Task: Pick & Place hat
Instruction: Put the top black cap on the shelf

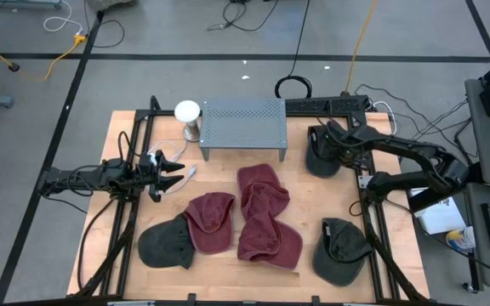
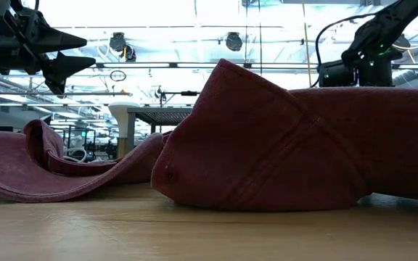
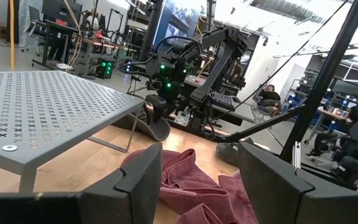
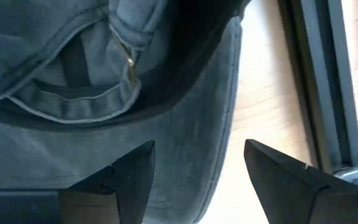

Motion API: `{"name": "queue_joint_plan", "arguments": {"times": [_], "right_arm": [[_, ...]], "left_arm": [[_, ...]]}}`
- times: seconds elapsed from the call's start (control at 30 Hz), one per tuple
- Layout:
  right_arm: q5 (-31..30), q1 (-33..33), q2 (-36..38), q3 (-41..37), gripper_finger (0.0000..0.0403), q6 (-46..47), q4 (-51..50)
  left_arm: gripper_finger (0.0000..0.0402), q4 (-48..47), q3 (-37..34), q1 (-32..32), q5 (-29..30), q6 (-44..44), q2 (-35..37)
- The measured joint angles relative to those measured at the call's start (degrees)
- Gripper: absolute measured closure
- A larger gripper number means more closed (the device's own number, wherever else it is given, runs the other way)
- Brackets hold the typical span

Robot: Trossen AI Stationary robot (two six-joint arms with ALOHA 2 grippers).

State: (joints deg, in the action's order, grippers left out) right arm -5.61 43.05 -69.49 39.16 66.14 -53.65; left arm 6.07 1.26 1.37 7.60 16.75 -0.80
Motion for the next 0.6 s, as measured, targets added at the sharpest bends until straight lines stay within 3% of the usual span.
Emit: {"name": "queue_joint_plan", "arguments": {"times": [0.2, 0.53, 0.6], "right_arm": [[4.85, 0.0, -0.02, -2.5, 0.0202, -0.89, 5.13], [7.13, 0.0, 1.16, -2.67, 0.0375, -0.69, 6.16], [7.15, 0.0, 1.79, -2.63, 0.0391, -0.91, 6.65]], "left_arm": [[0.0188, 0.01, -0.01, 0.0, 0.02, -0.02, 0.0], [0.0188, 0.0, -0.02, -0.02, 0.0, 0.0, 0.0], [0.0188, 0.0, -0.02, -0.04, 0.02, -0.01, 0.0]]}}
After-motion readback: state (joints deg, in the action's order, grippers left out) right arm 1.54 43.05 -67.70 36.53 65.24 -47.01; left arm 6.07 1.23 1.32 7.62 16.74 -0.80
